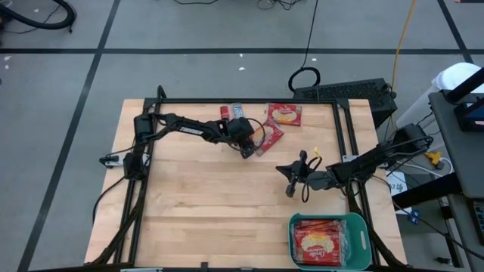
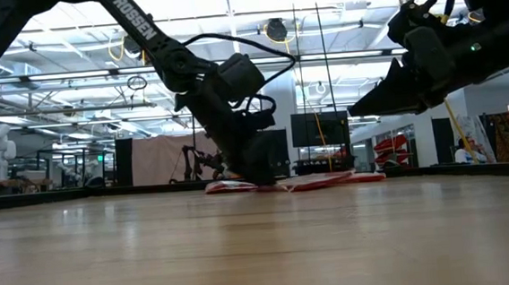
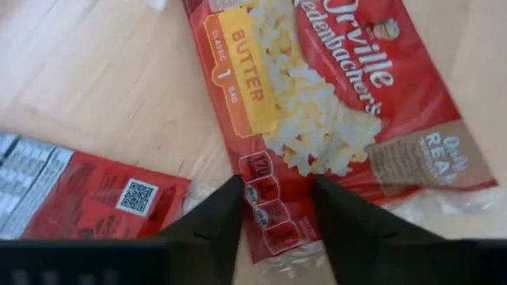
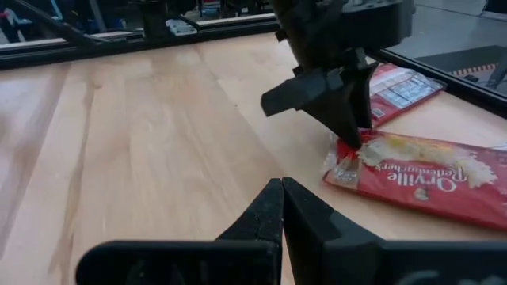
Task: Sort popcorn bags into baskets
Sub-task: Put the bottom popcorn bag into the green bin
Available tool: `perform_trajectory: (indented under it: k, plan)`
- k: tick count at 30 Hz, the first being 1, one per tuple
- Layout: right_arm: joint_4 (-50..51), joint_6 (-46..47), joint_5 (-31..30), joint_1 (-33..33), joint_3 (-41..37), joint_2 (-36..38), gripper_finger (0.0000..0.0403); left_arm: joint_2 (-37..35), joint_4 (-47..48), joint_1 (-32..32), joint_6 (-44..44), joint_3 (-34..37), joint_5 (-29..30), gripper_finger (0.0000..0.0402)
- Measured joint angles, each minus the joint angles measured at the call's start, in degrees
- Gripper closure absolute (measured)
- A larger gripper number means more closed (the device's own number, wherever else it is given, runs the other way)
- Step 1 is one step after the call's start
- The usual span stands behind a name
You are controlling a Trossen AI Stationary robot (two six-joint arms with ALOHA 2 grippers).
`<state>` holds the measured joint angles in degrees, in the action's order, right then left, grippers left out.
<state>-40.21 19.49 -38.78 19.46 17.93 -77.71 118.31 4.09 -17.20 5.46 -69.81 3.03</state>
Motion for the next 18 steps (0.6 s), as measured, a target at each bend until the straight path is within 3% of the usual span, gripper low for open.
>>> perform_trajectory:
  k: [6, 14, 18]
  plan:
    - [-1.59, 2.47, -0.07, -0.02, 0.00, 0.00, 0.0403, -0.19, -0.75, 1.70, -10.79, 0.07, 0.26, 0.0383]
    - [-2.00, 13.61, -3.00, -0.85, 0.37, 0.05, 0.0403, -5.12, 0.88, 5.71, -20.57, 0.38, 8.29, 0.0398]
    - [-1.99, 9.41, 2.19, -2.55, 3.59, 1.04, 0.0403, -7.60, 1.28, 8.64, -25.73, 0.34, 15.17, 0.0399]
